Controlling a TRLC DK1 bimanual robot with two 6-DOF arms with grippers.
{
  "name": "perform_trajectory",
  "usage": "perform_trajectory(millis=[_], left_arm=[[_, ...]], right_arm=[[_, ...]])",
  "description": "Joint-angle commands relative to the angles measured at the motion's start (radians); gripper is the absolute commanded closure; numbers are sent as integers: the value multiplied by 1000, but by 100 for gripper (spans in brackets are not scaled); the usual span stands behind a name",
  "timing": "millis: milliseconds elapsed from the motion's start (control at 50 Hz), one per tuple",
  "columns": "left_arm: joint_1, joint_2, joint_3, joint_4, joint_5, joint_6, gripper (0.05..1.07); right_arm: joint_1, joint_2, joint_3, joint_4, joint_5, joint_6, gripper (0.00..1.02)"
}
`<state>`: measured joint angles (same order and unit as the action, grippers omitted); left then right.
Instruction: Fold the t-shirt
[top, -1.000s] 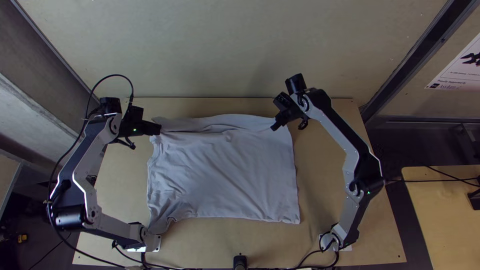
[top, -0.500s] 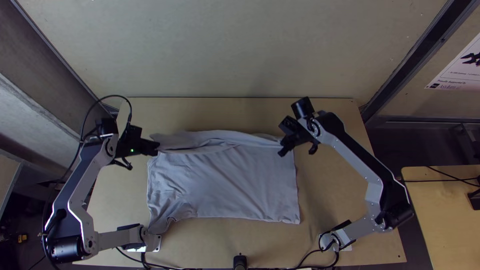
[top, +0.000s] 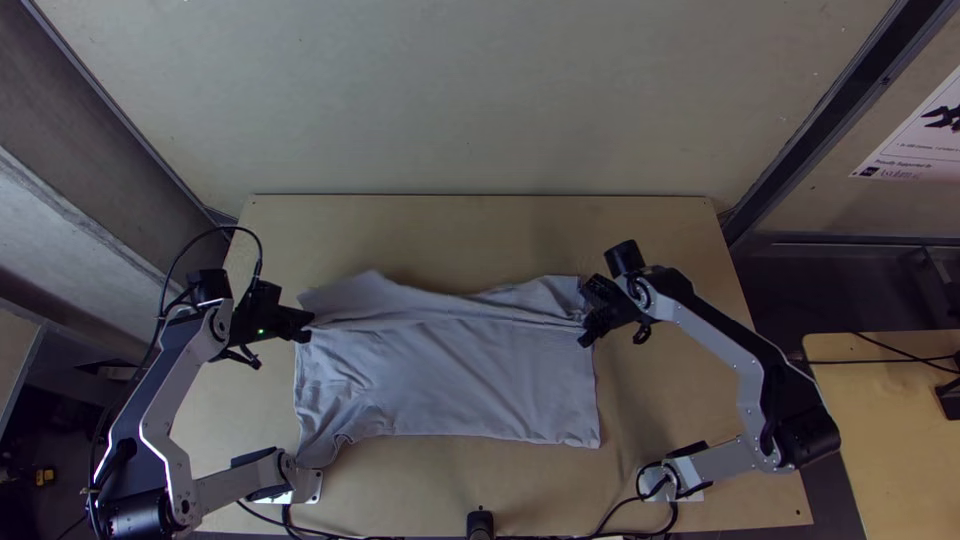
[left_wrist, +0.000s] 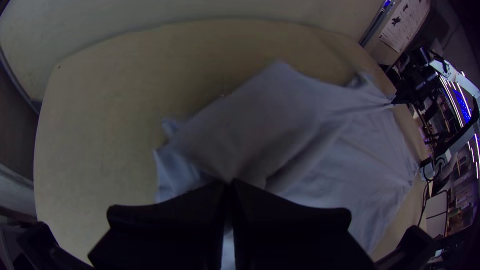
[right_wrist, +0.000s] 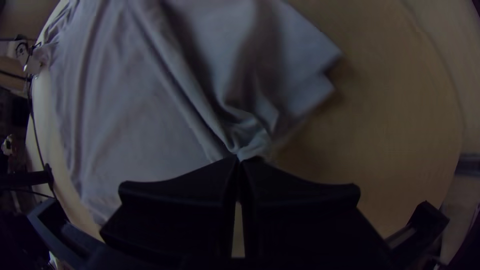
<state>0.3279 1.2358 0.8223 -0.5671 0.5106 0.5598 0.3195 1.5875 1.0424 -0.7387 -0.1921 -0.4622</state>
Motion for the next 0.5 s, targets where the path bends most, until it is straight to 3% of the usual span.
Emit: perform_trajectory(millis=[0, 380, 440, 480], left_arm=[[53, 36, -38, 7, 6, 69, 104], [-7, 34, -123, 21, 6, 86, 99], [-10, 36, -140, 23, 5, 86, 93], [-10, 36, -149, 24, 5, 88, 83]], right_arm=[[-56, 42, -47, 18, 2, -49, 100], [32, 29, -27, 21, 0, -16, 100], [33, 35, -25, 21, 2, -13, 100], [33, 37, -28, 21, 2, -9, 93]])
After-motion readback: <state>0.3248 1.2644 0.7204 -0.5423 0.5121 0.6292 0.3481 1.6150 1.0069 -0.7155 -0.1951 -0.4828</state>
